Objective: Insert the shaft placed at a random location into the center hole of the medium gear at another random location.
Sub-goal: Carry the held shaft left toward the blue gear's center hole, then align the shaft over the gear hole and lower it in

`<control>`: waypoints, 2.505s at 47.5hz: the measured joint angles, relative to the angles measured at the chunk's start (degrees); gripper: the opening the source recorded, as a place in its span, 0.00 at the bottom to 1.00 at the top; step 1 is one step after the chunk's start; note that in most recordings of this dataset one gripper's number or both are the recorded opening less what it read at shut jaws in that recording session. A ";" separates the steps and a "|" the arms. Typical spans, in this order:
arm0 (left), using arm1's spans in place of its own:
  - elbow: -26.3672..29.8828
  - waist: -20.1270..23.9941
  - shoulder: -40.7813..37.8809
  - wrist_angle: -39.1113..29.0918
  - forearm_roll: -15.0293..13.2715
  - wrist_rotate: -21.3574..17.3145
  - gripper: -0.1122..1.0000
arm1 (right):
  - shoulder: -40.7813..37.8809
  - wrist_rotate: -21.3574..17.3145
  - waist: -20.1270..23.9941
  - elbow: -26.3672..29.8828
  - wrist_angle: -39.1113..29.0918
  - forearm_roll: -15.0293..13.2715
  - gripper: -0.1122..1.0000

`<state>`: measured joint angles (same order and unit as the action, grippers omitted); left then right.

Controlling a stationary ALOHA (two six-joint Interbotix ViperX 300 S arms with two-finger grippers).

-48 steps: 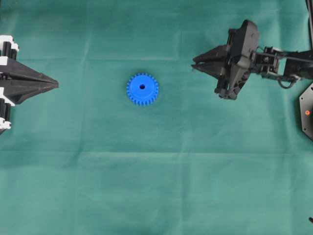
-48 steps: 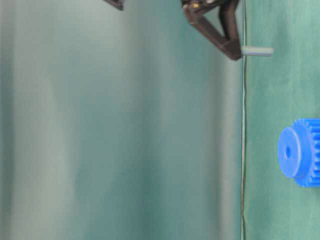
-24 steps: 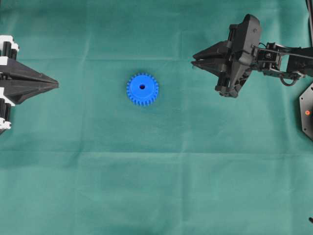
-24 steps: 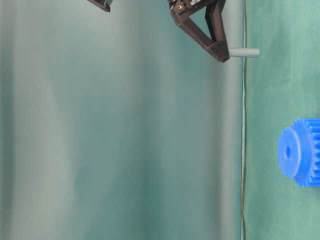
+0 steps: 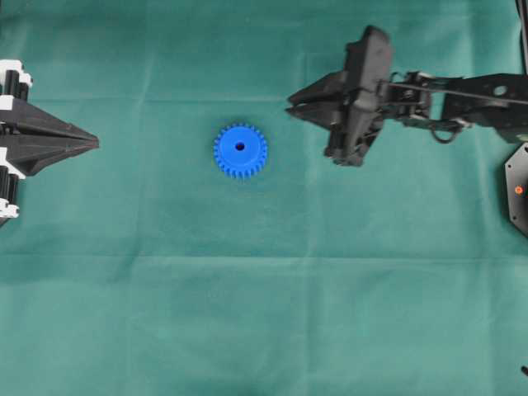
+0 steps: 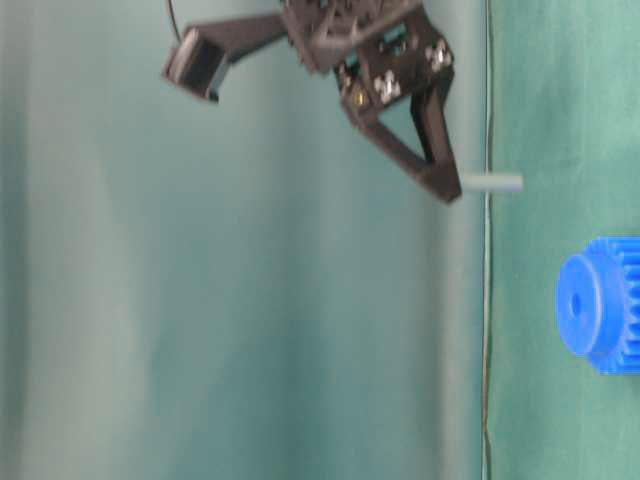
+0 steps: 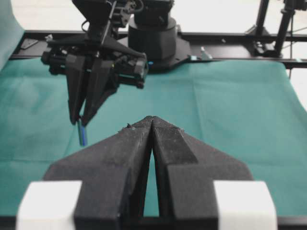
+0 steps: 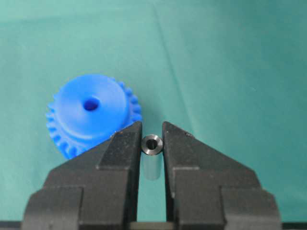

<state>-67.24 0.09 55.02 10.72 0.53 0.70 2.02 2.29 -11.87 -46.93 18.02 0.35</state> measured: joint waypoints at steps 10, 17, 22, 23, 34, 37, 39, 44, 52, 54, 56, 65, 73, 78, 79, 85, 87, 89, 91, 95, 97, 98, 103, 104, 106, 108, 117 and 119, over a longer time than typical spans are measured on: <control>0.00 0.00 0.09 0.00 0.00 0.00 0.10 | -3.43 -0.09 2.29 5.19 -0.79 0.00 0.22; 0.00 0.00 0.18 0.00 0.00 0.00 0.10 | -5.27 0.00 3.16 8.17 -1.41 -0.09 0.22; 0.00 0.00 0.26 0.00 0.00 0.00 0.10 | -6.24 0.00 3.52 9.67 -2.20 0.00 0.22; -0.09 0.00 0.26 0.00 0.00 0.00 0.10 | -6.50 -0.09 3.60 9.93 -2.29 0.00 0.22; -0.09 0.00 0.18 0.00 0.00 0.00 0.10 | -7.65 0.00 4.83 11.95 -2.81 0.00 0.22; 0.00 0.00 0.26 0.00 0.00 0.00 0.10 | -7.82 0.00 5.01 12.22 -2.90 -0.09 0.22; 0.00 0.00 0.26 0.00 0.00 0.00 0.10 | -7.91 0.00 5.10 12.39 -2.81 -0.09 0.22; 0.00 0.00 0.26 0.00 0.00 0.00 0.10 | -8.00 -0.09 5.19 12.66 -2.81 0.00 0.22; -0.09 0.00 0.26 0.00 0.00 0.00 0.10 | -8.17 0.00 5.27 12.74 -2.81 0.00 0.22; 0.00 0.00 0.26 0.00 0.00 0.00 0.10 | -8.35 0.00 5.19 12.74 -2.90 -0.09 0.22; -0.09 0.00 0.26 0.00 0.00 0.00 0.10 | -8.53 0.00 5.19 12.74 -2.81 -0.09 0.22; -0.09 0.00 0.26 0.00 0.00 0.00 0.10 | -10.20 -0.09 5.27 12.74 -2.72 0.00 0.22; 0.00 0.00 0.26 0.00 0.00 0.00 0.10 | -11.07 0.00 5.19 12.74 -2.20 0.00 0.22; -0.09 0.00 0.26 0.00 0.00 0.00 0.10 | -11.78 0.00 5.27 12.74 -1.58 -0.09 0.22; -0.09 0.00 0.26 0.00 0.00 0.00 0.10 | -11.95 0.00 5.27 12.74 -1.49 -0.09 0.22; -0.09 0.00 0.26 0.00 0.00 0.00 0.10 | -12.66 0.00 5.19 12.74 -1.05 0.00 0.22; 0.00 0.00 0.26 0.00 0.00 0.00 0.10 | -12.83 0.00 5.19 12.74 -0.88 0.09 0.22; -0.09 0.00 0.26 0.00 0.00 0.00 0.10 | -12.92 0.00 5.19 12.74 -0.70 0.09 0.22; -0.09 0.00 0.26 0.00 0.00 0.00 0.10 | -13.10 0.00 5.19 12.74 -0.62 0.09 0.22; -0.09 0.00 0.26 0.00 0.00 0.00 0.10 | -13.45 -0.09 5.27 12.74 -0.18 0.18 0.22; -0.09 0.00 0.26 0.00 0.00 0.00 0.10 | -13.62 -0.09 5.19 12.74 -0.09 0.18 0.22; -0.09 0.00 0.26 0.00 0.00 0.00 0.10 | -13.80 0.00 5.27 12.74 0.00 0.18 0.22; 0.00 0.00 0.26 0.00 0.00 0.00 0.10 | -14.50 -0.09 5.19 12.74 0.26 0.18 0.22; 0.00 0.00 0.26 0.00 0.00 0.00 0.10 | -14.59 0.00 5.27 12.74 0.35 0.26 0.22; -0.09 0.00 0.26 0.00 0.00 0.00 0.10 | -14.85 0.00 5.19 12.74 0.44 0.26 0.22; -0.09 0.00 0.26 0.00 0.00 0.00 0.10 | -15.12 0.00 5.27 12.74 0.62 0.35 0.22; -0.09 0.00 0.26 0.00 0.09 0.00 0.10 | -16.44 0.00 5.27 12.74 0.97 0.62 0.22; 0.00 0.00 0.26 0.00 0.00 0.00 0.10 | -16.61 -0.09 5.27 12.74 0.97 0.62 0.22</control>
<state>-67.24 0.09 55.28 10.72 0.53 0.70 -14.59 2.20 -6.59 -34.19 18.98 0.97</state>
